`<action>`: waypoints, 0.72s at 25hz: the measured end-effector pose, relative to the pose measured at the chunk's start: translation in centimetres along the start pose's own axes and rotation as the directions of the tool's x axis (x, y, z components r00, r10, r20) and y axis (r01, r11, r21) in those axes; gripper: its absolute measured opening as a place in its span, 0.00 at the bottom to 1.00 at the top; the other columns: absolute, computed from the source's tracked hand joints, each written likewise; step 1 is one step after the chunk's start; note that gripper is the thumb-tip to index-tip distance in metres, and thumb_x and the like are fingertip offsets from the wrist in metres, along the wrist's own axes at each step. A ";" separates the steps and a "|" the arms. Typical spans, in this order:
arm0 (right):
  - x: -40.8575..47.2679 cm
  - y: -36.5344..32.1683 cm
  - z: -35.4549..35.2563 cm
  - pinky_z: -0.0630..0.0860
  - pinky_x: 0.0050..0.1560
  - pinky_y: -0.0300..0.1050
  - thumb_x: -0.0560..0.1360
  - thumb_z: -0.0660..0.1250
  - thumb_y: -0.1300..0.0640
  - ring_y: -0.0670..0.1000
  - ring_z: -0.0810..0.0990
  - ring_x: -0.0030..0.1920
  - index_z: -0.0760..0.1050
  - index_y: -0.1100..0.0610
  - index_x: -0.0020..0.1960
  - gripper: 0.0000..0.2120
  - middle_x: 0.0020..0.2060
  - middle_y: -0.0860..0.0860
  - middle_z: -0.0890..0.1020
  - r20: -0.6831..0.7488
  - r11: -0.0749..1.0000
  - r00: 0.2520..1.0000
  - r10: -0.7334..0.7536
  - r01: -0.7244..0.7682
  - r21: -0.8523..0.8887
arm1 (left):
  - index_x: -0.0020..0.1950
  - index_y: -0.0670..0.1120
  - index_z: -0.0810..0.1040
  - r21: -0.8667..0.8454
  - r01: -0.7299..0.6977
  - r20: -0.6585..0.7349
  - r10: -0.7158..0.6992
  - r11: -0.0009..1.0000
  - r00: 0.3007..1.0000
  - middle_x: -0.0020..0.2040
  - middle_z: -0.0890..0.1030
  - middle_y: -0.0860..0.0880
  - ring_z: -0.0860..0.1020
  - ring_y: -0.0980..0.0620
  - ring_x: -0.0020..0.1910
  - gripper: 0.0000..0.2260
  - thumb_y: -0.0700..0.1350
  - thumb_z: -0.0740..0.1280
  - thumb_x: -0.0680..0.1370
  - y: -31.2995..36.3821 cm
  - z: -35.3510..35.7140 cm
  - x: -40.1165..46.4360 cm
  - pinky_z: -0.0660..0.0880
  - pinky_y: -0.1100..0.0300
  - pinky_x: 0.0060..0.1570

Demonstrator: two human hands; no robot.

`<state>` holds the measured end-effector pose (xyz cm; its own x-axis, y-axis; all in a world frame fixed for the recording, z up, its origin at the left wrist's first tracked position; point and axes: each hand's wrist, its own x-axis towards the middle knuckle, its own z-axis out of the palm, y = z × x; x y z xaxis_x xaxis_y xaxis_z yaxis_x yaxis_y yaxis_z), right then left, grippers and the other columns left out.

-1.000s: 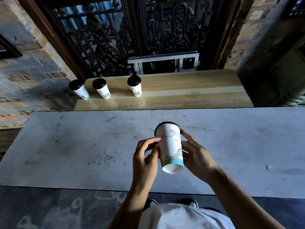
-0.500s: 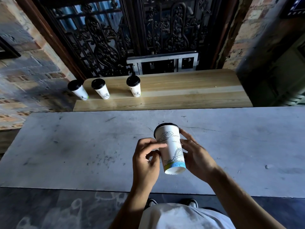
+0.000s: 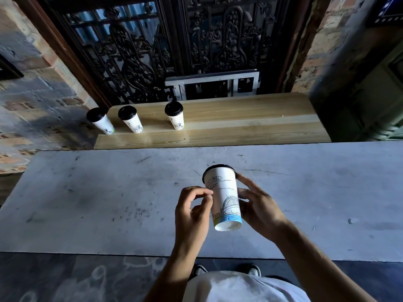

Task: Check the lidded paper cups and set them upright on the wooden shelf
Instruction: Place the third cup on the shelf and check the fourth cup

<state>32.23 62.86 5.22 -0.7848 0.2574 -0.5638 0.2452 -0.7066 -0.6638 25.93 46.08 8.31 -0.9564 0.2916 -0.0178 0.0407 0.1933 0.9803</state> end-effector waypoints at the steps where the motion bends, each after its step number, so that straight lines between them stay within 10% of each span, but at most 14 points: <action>1: 0.0 -0.1 0.0 0.77 0.59 0.61 0.81 0.59 0.69 0.66 0.79 0.54 0.73 0.52 0.74 0.25 0.65 0.72 0.78 0.005 1.000 1.000 0.002 -0.002 0.001 | 0.47 0.44 0.82 -0.014 0.012 0.001 -0.012 1.000 1.000 0.50 0.83 0.46 0.82 0.57 0.50 0.08 0.31 0.70 0.77 0.0 0.1 0.0 0.76 0.71 0.43; 9: 0.1 0.1 -0.3 0.69 0.71 0.71 0.82 0.62 0.60 0.66 0.79 0.58 0.76 0.55 0.72 0.19 0.68 0.70 0.76 0.038 0.999 0.999 0.017 -0.018 0.026 | 0.55 0.51 0.83 -0.056 0.108 0.024 -0.107 0.993 0.994 0.55 0.86 0.50 0.84 0.50 0.56 0.12 0.34 0.70 0.78 -1.3 0.1 0.4 0.84 0.56 0.49; 18: -0.2 -0.1 0.2 0.77 0.54 0.58 0.80 0.64 0.61 0.67 0.80 0.53 0.78 0.58 0.70 0.18 0.57 0.67 0.83 0.073 1.000 0.997 -0.001 0.004 -0.031 | 0.49 0.55 0.87 0.087 -0.147 0.039 0.144 0.985 0.989 0.52 0.81 0.50 0.81 0.51 0.55 0.24 0.24 0.68 0.74 -1.5 -0.4 0.8 0.83 0.58 0.45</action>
<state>32.28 62.78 5.47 -0.8244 0.2097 -0.5257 0.2599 -0.6848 -0.6808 24.99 45.66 6.85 -0.9285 0.3527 0.1159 0.2059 0.2295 0.9513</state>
